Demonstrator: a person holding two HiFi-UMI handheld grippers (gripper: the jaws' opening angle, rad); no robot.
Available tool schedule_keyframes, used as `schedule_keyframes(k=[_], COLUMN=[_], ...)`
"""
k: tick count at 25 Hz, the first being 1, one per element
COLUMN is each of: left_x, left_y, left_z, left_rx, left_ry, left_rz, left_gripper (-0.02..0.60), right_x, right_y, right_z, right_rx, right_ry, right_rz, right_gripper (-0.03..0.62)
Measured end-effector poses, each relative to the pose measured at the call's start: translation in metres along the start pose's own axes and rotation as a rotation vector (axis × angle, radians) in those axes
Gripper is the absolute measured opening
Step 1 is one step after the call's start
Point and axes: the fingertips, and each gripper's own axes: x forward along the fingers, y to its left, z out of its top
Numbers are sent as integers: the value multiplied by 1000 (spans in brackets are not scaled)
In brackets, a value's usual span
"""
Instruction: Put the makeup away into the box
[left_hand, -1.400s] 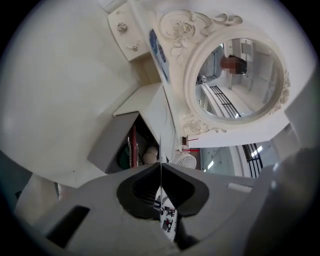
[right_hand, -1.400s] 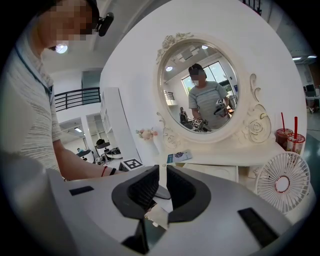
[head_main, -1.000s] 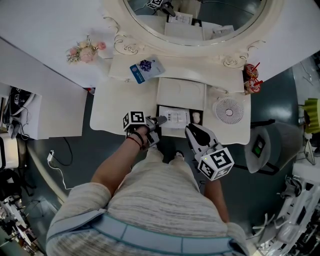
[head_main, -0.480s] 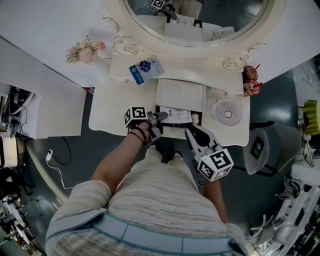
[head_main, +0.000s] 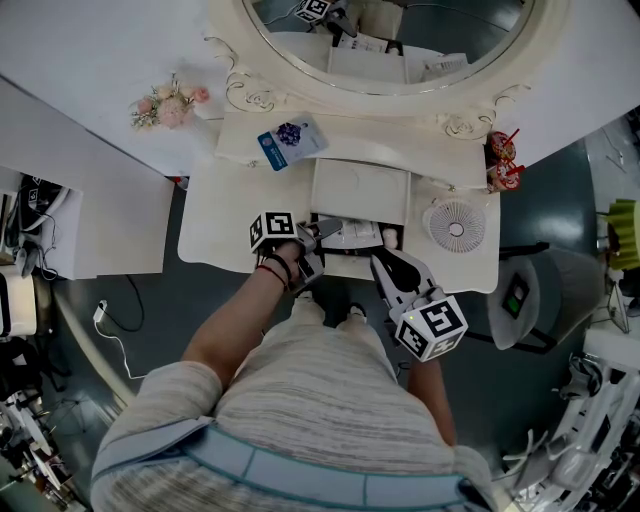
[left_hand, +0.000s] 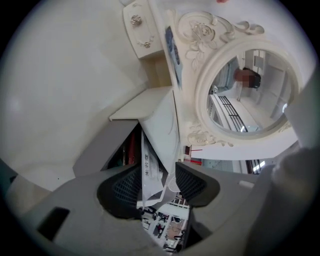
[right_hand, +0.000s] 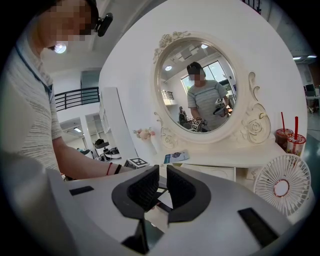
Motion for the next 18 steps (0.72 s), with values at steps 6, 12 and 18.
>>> schedule_keyframes(k=[6,12,18], left_x=[-5,-10,-15], left_y=[-12,-17,-12], left_z=[-6,-13,-22], left_rx=[122,154,417], left_ry=[34,56,130], left_rz=[54,72,180], left_gripper=[305,382,413], right_x=[2,4,3], right_y=[2,4,2], right_z=[1,2,1], right_rx=[-6,-10,-10], right_ry=[3,1,4], right_rz=[12,19,23], right_gripper=[11,11,11])
